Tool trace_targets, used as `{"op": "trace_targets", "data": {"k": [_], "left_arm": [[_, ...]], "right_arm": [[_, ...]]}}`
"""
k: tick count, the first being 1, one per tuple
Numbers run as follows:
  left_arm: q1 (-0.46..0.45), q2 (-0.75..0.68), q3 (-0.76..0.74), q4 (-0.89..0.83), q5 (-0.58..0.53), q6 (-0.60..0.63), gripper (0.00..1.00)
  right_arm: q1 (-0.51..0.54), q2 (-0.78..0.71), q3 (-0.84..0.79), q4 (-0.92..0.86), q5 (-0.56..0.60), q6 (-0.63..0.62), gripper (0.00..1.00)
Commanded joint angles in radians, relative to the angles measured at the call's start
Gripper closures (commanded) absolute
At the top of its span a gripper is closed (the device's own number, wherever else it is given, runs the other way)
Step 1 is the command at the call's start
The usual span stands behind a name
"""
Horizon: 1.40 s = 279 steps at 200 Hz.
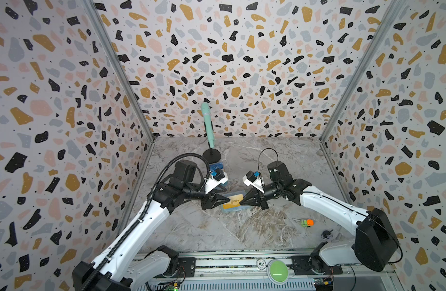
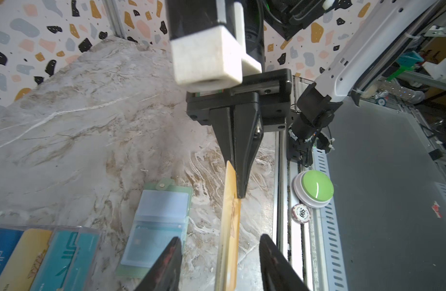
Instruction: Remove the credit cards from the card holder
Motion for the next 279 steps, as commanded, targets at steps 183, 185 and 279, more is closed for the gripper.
{"op": "trace_targets", "data": {"k": [183, 185, 279], "left_arm": [[0.003, 0.028, 0.033, -0.105, 0.095, 0.081, 0.76], [0.003, 0.028, 0.033, -0.105, 0.095, 0.081, 0.77], [0.002, 0.043, 0.043, -0.107, 0.095, 0.081, 0.85]], "right_arm": [[0.058, 0.078, 0.168, -0.123, 0.081, -0.097, 1.0], [0.057, 0.08, 0.172, -0.131, 0.083, -0.1, 1.0], [0.061, 0.074, 0.214, -0.211, 0.139, -0.141, 1.0]]}}
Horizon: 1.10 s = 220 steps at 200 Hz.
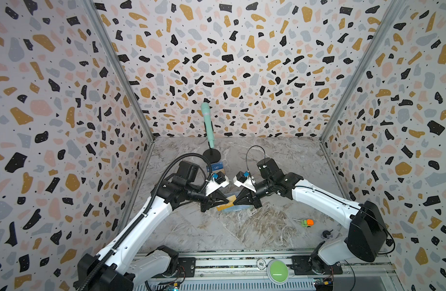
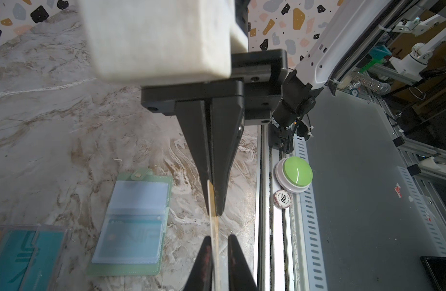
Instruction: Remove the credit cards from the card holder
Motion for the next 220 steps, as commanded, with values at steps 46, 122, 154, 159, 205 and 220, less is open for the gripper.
{"op": "trace_targets", "data": {"k": [46, 122, 154, 159, 205, 220], "left_arm": [[-0.003, 0.017, 0.056, -0.039, 0.057, 0.031, 0.94], [-0.002, 0.009, 0.052, 0.07, -0.103, -0.031, 1.0], [0.011, 0.008, 0.056, 0.116, -0.208, -0.017, 1.0], [0.019, 0.009, 0.055, 0.125, -0.21, -0.008, 1.0], [0.112, 0.018, 0.051, 0.221, -0.177, 0.049, 1.0], [0.132, 0.03, 0.056, 0.225, -0.175, 0.083, 1.0]], "right_arm": [[-0.003, -0.018, 0.059, -0.041, 0.061, -0.011, 1.0], [-0.007, -0.067, 0.018, 0.029, 0.195, 0.057, 0.48], [-0.031, -0.122, -0.043, 0.099, 0.284, 0.123, 0.4], [-0.038, -0.133, -0.055, 0.114, 0.297, 0.136, 0.39], [-0.108, -0.231, -0.153, 0.229, 0.371, 0.234, 0.31], [-0.123, -0.257, -0.179, 0.256, 0.4, 0.252, 0.29]]}}
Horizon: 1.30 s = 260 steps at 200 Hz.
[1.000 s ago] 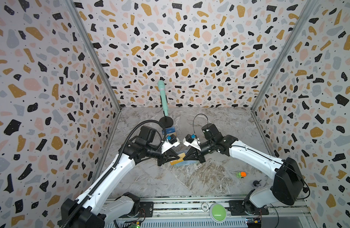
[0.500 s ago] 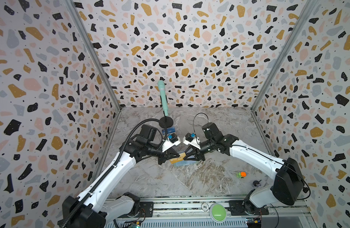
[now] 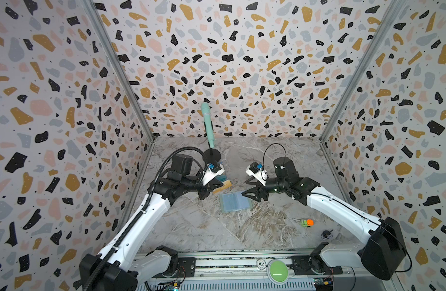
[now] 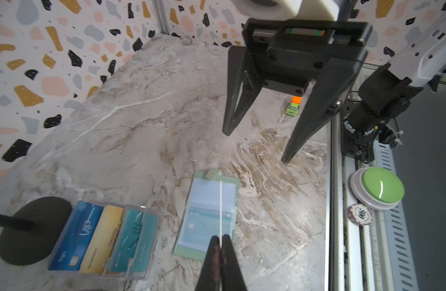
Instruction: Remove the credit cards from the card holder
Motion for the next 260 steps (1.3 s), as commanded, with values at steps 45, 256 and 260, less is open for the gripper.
{"op": "trace_targets", "data": {"k": [45, 256, 260], "left_arm": [[0.072, 0.1, 0.074, 0.006, -0.023, 0.135, 1.0], [0.165, 0.604, 0.263, 0.081, -0.05, 0.394, 1.0], [0.165, 0.608, 0.264, 0.089, -0.053, 0.392, 1.0]], "right_arm": [[-0.06, -0.101, -0.082, 0.138, 0.123, 0.107, 0.27], [-0.104, -0.121, -0.128, 0.164, 0.188, 0.123, 0.26], [-0.104, -0.121, -0.128, 0.163, 0.188, 0.122, 0.26]]}}
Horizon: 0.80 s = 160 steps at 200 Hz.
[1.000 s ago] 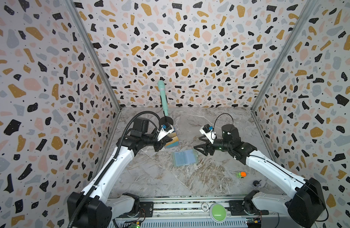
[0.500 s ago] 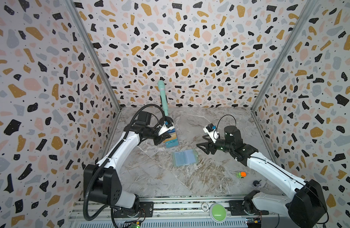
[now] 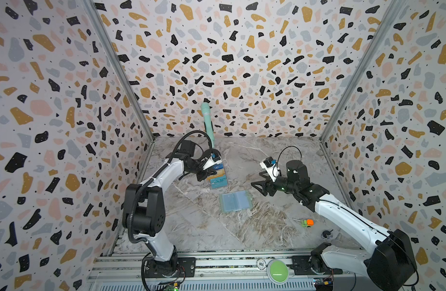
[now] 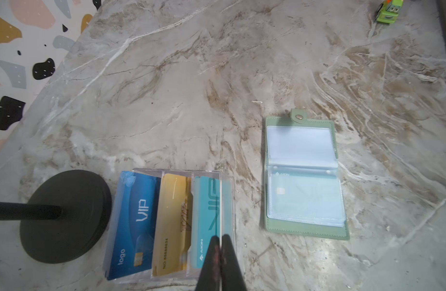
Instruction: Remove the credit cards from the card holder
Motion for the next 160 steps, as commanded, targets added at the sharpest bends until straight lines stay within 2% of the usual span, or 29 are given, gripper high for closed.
{"op": "trace_targets", "data": {"k": [1, 69, 114, 160], "left_arm": [[0.004, 0.003, -0.006, 0.103, -0.018, -0.026, 1.0], [0.006, 0.086, 0.018, 0.124, -0.033, -0.035, 1.0], [0.007, 0.095, -0.027, 0.227, -0.061, -0.088, 1.0], [0.007, 0.108, -0.03, 0.243, -0.059, -0.104, 1.0]], "right_arm": [[-0.006, -0.026, 0.004, 0.009, 0.007, 0.005, 0.26], [-0.01, -0.025, 0.003, 0.007, 0.007, 0.006, 0.26], [-0.012, -0.026, -0.001, 0.016, 0.024, 0.017, 0.26], [-0.012, -0.02, -0.004, 0.022, 0.023, 0.021, 0.26]]}}
